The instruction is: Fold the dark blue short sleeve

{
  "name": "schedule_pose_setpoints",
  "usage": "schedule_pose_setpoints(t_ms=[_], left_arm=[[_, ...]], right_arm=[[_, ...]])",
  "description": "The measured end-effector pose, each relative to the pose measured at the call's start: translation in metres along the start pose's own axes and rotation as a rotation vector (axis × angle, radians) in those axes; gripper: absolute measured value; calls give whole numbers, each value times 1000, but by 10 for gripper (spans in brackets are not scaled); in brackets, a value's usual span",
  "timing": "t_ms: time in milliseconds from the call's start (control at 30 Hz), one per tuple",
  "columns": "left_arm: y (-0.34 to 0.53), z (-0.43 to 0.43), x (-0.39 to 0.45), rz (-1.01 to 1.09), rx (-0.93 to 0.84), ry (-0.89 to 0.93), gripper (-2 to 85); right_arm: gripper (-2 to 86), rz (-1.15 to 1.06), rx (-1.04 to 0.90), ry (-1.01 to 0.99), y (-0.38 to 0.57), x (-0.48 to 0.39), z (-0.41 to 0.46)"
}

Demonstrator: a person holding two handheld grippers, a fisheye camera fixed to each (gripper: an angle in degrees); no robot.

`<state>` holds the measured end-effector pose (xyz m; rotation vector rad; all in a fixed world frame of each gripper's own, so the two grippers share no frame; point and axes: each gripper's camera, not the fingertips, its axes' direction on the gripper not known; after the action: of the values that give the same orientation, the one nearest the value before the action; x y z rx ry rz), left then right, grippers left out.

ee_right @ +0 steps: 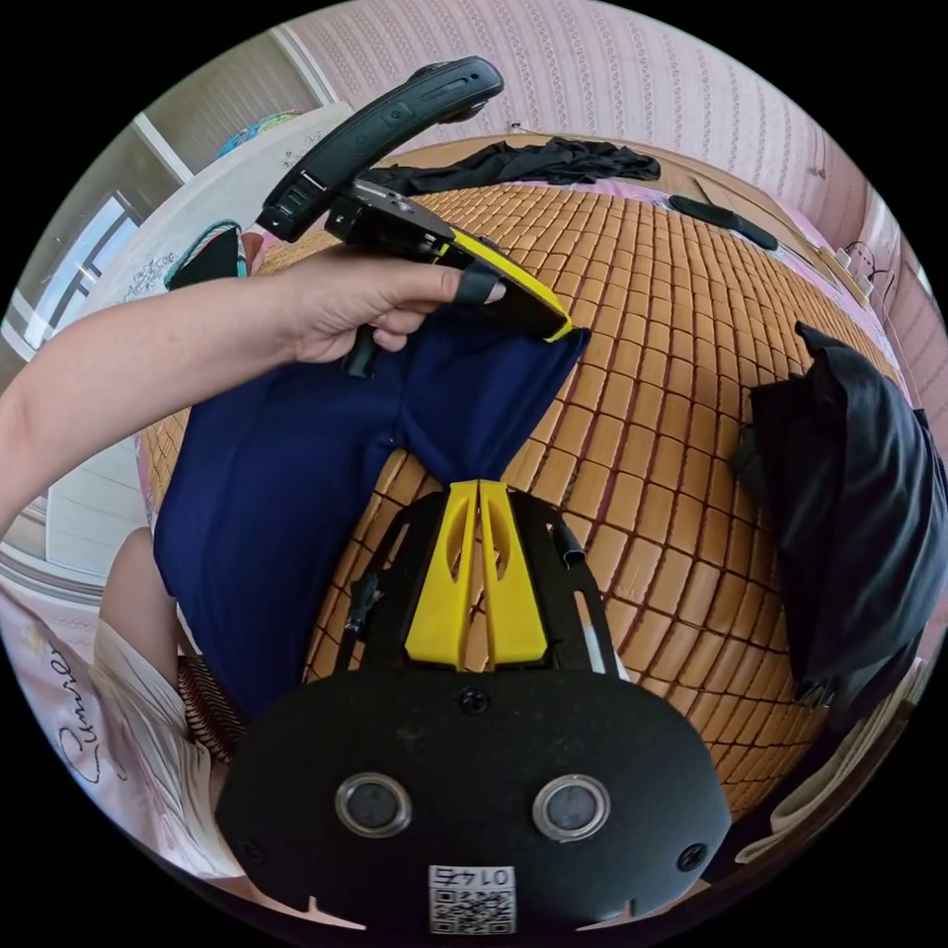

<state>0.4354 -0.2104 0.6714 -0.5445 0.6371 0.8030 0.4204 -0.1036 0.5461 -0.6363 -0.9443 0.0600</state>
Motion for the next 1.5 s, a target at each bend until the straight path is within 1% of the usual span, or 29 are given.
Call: schedule_pose_setpoints(t_ms=[100, 267, 367, 433, 500, 567, 633, 667, 733, 767, 833, 867, 933, 967, 1033, 1100, 1167, 1267, 1400, 1500], left_arm=[[7, -12, -6, -5, -39, 50, 65], [28, -65, -14, 41, 66, 66, 77], [57, -109, -22, 53, 167, 88, 80], [98, -145, -30, 69, 226, 106, 78], [140, -168, -36, 74, 244, 104, 75], [190, -188, -42, 62, 238, 87, 74], [264, -209, -50, 37, 198, 35, 73], [283, -214, -52, 32, 183, 22, 73], [362, -231, -61, -48, 97, 0, 73], [382, -234, -63, -79, 69, 8, 74], [457, -247, -71, -217, -32, 53, 78], [474, -251, -71, -245, -49, 64, 78], [537, -264, -71, -344, -94, 88, 80], [551, -267, -71, -365, -96, 86, 81], [596, -284, -73, -464, -53, 76, 79], [621, -298, -76, -530, 9, 46, 76], [639, -310, -82, -553, 71, 15, 73], [662, -322, -101, -594, 118, -28, 70], [696, -338, -140, -713, 264, -44, 65], [716, -341, -169, -793, 305, -76, 60]], right_arm=[[-2, 25, 35, -36, 6, 0, 6], [1, 46, 71, -31, 13, -7, 13], [7, 48, 97, -54, 21, -15, 13], [15, 57, 105, -60, 29, -22, 13], [31, 55, 96, -82, 38, -31, 15], [51, 49, 80, -105, 54, -50, 18], [58, 38, 53, -114, 67, -68, 22], [61, 33, 28, -109, 76, -81, 24], [66, 31, -26, -102, 90, -100, 29], [69, 28, -66, -112, 99, -113, 33], [72, 16, -140, -142, 110, -133, 40], [73, 10, -191, -156, 116, -146, 46], [74, 10, -251, -152, 123, -163, 56], [75, 13, -274, -144, 126, -174, 61], [73, 10, -272, -137, 125, -189, 64], [64, -42, -209, -86, 119, -211, 61], [57, -140, -121, 8, 106, -244, 59], [72, -237, -89, -29, 76, -279, 69], [77, -407, -69, -47, 25, -329, 93], [75, -532, -126, -53, -29, -375, 123]])
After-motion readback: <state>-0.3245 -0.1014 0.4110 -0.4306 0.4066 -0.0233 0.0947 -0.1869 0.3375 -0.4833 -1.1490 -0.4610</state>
